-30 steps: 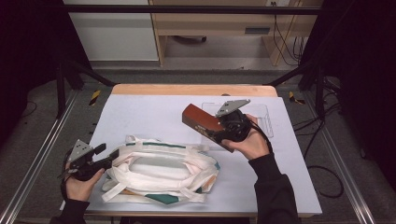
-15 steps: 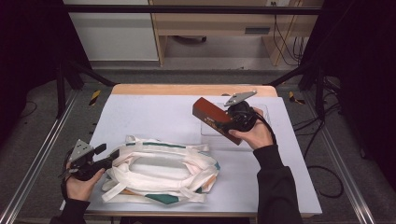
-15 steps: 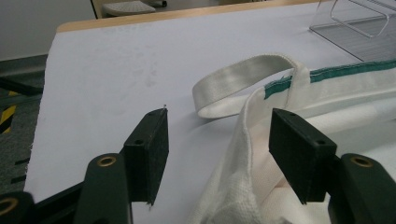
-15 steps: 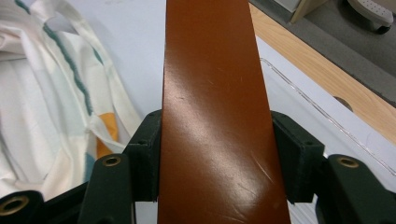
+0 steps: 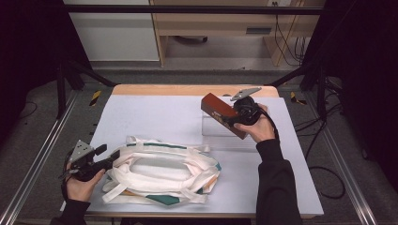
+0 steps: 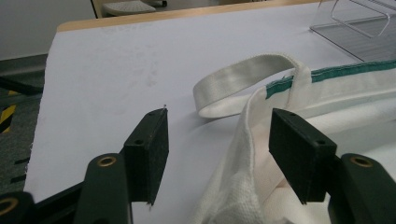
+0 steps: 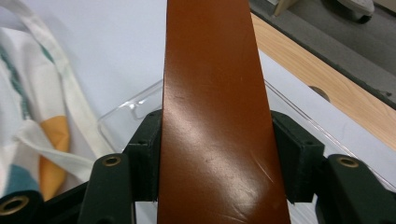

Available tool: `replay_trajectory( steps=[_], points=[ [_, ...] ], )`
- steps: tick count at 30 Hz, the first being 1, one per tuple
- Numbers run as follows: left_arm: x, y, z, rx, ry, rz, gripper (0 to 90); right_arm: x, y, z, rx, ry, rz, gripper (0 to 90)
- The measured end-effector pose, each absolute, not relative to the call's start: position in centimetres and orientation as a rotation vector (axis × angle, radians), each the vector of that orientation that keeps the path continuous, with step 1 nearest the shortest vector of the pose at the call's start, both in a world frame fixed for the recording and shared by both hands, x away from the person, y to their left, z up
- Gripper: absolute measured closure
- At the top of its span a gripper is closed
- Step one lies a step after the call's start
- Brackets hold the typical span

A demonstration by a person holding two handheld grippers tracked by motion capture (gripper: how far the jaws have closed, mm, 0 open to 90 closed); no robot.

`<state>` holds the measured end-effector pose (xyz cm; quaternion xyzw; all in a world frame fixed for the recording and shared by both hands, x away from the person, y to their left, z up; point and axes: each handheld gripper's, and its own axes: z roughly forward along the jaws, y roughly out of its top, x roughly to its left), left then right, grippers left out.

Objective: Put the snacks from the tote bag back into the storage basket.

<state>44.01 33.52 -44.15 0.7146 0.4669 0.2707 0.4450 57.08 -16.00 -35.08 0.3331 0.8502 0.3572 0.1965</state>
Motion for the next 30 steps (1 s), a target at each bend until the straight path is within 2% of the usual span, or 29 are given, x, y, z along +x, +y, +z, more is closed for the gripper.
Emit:
replay_trajectory(
  steps=[11, 30],
  points=[
    [44.1, 33.5, -44.3, 1.772, 1.163, 0.665, 37.6, 59.4, -18.3, -36.2, 1.001, 2.341, 0.992, 43.2],
    [44.1, 33.5, -44.4, 1.783, 1.162, 0.667, 37.6, 60.4, -18.2, -37.6, 0.896, 2.406, 0.961, 43.3]
  ],
)
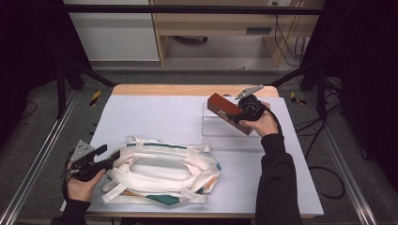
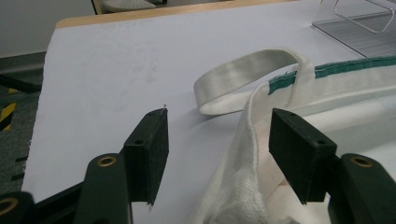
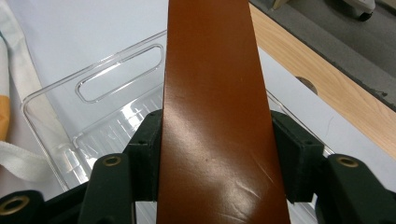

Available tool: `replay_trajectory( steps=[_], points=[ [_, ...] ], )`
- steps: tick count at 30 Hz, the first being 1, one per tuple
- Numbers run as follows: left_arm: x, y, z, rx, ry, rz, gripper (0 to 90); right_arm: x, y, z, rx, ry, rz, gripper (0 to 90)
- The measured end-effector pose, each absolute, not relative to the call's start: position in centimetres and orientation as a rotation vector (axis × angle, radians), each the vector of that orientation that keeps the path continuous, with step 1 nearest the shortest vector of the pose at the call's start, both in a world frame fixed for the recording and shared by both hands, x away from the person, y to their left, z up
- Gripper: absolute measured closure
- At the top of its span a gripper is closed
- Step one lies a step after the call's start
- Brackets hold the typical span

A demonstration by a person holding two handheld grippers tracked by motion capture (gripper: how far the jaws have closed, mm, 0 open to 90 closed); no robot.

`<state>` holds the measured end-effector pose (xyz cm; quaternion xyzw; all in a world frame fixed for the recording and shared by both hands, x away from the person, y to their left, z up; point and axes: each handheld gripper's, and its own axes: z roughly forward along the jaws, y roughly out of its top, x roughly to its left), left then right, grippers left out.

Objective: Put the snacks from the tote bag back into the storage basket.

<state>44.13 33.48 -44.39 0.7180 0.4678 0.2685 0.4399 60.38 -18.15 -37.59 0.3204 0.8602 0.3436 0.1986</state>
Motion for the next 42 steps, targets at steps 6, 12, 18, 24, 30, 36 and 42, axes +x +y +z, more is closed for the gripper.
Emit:
replay_trajectory(
  steps=[6, 12, 18, 24, 30, 36, 42],
  points=[
    [44.1, 33.5, -44.4, 1.780, 1.162, 0.664, 37.6, 60.4, -18.0, -37.9, 0.869, 2.423, 0.954, 43.3],
    [44.1, 33.4, -44.4, 1.781, 1.162, 0.664, 37.6, 60.3, -17.6, -38.2, 0.832, 2.445, 0.967, 43.4],
    [44.1, 33.4, -44.4, 1.782, 1.163, 0.663, 37.6, 60.4, -17.6, -38.7, 0.828, 2.457, 0.973, 43.3],
    [44.1, 33.4, -44.4, 1.781, 1.161, 0.662, 37.6, 60.4, -17.7, -39.2, 0.830, 2.456, 0.992, 43.4],
    [44.1, 33.3, -44.5, 1.785, 1.162, 0.662, 37.6, 60.3, -17.8, -39.6, 0.834, 2.462, 0.977, 43.4],
    [44.1, 33.4, -44.5, 1.781, 1.163, 0.663, 37.6, 60.3, -17.9, -39.6, 0.827, 2.479, 0.972, 43.4],
    [44.2, 33.3, -44.5, 1.787, 1.162, 0.662, 37.6, 60.5, -18.1, -40.3, 0.825, 2.496, 0.945, 43.3]
  ],
)
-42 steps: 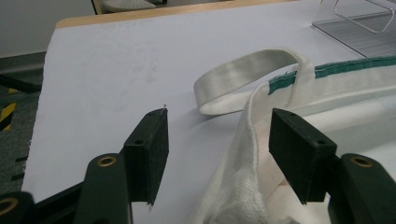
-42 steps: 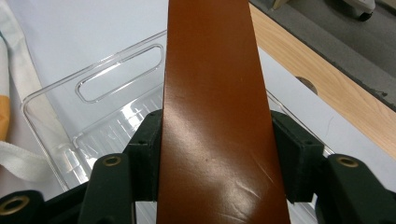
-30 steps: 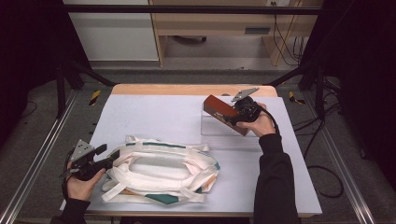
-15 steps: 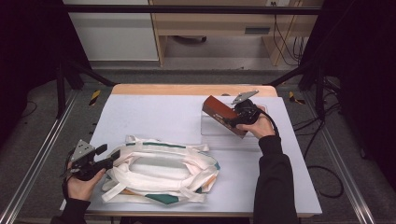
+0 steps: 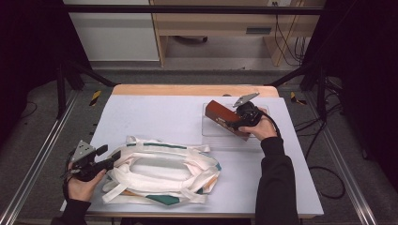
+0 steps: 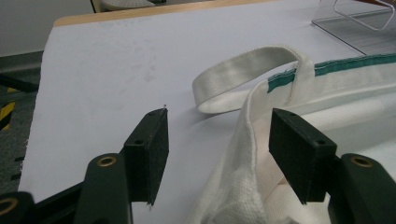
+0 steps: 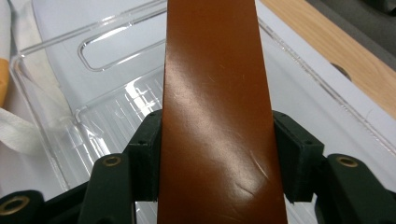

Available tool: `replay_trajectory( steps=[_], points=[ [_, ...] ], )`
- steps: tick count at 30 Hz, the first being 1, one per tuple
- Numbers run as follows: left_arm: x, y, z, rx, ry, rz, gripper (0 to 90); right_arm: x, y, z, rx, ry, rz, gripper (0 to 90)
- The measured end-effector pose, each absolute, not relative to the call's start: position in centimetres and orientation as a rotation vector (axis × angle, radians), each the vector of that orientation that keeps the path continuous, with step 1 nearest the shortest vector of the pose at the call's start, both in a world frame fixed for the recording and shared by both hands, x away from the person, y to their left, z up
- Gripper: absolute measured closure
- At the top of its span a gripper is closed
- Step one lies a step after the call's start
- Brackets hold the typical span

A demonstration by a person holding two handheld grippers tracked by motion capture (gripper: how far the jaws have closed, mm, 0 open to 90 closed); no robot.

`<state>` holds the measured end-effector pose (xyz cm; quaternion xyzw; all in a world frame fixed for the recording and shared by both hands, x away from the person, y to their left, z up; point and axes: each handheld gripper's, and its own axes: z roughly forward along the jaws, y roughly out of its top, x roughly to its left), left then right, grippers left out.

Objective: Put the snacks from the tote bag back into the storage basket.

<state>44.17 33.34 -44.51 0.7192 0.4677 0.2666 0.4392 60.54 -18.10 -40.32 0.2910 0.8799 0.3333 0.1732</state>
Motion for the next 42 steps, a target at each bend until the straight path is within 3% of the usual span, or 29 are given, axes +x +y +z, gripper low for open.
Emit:
replay_trajectory(
  steps=[19, 42],
  points=[
    [44.2, 33.4, -44.6, 1.788, 1.164, 0.660, 37.6, 61.5, -17.1, -42.4, 0.929, 2.563, 0.788, 42.4],
    [44.1, 33.4, -44.5, 1.783, 1.166, 0.662, 37.6, 61.1, -17.0, -41.5, 0.999, 2.537, 0.705, 38.1]
  ],
)
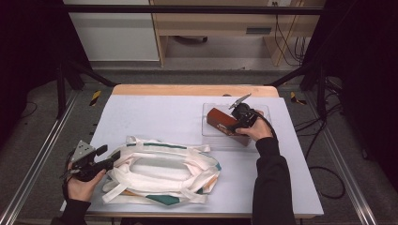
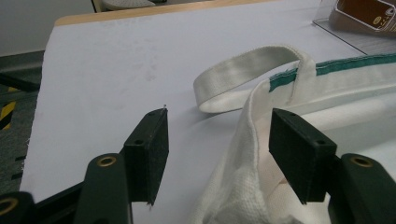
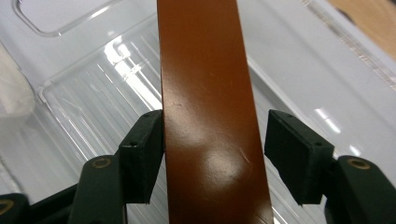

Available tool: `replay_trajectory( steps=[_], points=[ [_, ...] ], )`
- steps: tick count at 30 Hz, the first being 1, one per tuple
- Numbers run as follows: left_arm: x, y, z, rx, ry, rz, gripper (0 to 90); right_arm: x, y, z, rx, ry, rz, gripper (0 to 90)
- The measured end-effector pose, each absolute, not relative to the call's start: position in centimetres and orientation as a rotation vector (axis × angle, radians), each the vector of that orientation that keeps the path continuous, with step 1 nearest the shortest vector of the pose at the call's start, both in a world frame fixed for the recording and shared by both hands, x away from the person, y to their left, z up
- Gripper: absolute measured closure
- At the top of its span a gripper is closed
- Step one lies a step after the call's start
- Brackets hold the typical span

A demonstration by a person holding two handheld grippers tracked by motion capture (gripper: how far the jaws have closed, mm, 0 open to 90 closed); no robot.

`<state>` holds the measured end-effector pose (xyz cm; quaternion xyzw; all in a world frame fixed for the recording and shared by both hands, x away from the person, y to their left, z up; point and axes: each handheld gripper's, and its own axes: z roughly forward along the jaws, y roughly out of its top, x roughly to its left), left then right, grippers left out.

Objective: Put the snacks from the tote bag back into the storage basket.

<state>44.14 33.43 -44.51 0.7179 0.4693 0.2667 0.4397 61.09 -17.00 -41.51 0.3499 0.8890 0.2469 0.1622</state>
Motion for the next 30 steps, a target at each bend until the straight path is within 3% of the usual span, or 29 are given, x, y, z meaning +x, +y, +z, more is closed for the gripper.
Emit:
replay_trajectory(
  steps=[6, 21, 27, 30],
  points=[
    [44.1, 33.4, -44.5, 1.784, 1.165, 0.665, 37.6, 59.7, -17.4, -40.2, 0.997, 2.451, 0.784, 44.3],
    [44.0, 33.3, -44.3, 1.785, 1.158, 0.672, 37.5, 56.8, -17.9, -40.4, 1.093, 2.423, 0.846, 81.1],
    [44.0, 33.3, -44.4, 1.787, 1.160, 0.672, 37.5, 56.7, -18.2, -40.9, 1.152, 2.444, 0.853, 90.0],
    [44.0, 33.3, -44.4, 1.785, 1.161, 0.671, 37.5, 56.7, -18.2, -41.0, 1.170, 2.461, 0.842, 90.0]
  ],
)
